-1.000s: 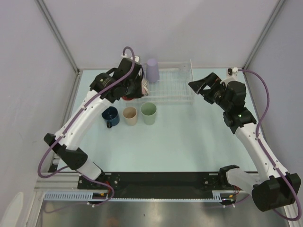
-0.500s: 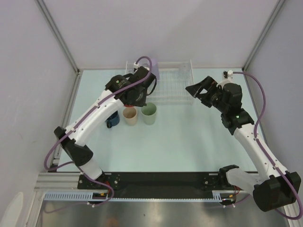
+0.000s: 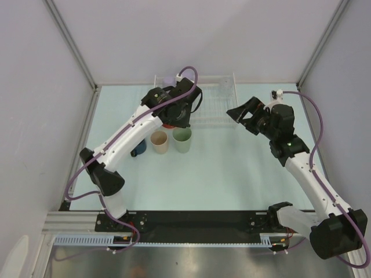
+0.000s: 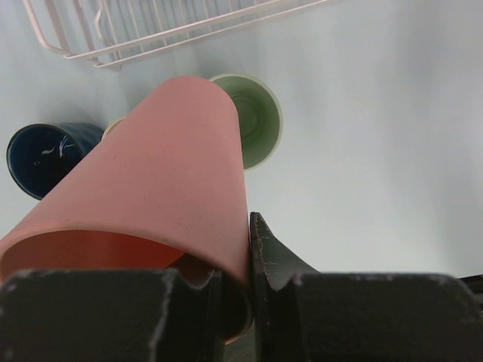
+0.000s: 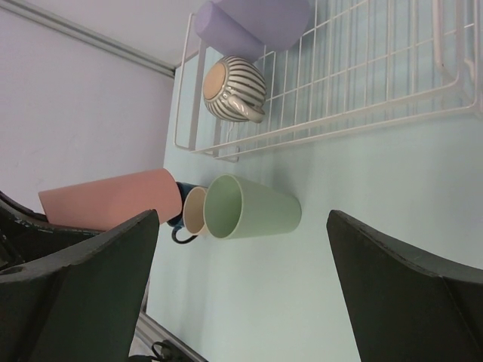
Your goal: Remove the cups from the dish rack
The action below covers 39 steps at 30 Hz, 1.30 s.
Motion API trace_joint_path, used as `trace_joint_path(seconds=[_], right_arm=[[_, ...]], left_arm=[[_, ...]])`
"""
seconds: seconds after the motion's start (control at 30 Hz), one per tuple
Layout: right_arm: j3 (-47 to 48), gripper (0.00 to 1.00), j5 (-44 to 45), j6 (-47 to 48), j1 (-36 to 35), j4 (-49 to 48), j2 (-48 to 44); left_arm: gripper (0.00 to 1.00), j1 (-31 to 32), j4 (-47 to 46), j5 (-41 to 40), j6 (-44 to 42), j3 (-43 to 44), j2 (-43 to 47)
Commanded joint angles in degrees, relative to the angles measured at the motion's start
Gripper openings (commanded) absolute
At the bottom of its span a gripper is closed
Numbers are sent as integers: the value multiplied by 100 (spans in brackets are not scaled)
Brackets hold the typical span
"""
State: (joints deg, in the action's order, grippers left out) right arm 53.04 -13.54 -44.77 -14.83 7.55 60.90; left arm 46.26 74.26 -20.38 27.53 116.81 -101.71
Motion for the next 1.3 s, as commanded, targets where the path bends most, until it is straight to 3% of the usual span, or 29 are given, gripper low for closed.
trace_joint_path(seconds=[0.0,0.33,1.27], right_arm=[[-30,100,-44,56,-29,-149,-114],[-136,100,-70,-66,-29,-298,-61],[-364,100,-184,-5,-2,-448,9]], left_arm=[[0,85,-17,192,-81,280,-42],[0,340,80,271,33,210,-103],[0,278,72,192,77,-89,-481]])
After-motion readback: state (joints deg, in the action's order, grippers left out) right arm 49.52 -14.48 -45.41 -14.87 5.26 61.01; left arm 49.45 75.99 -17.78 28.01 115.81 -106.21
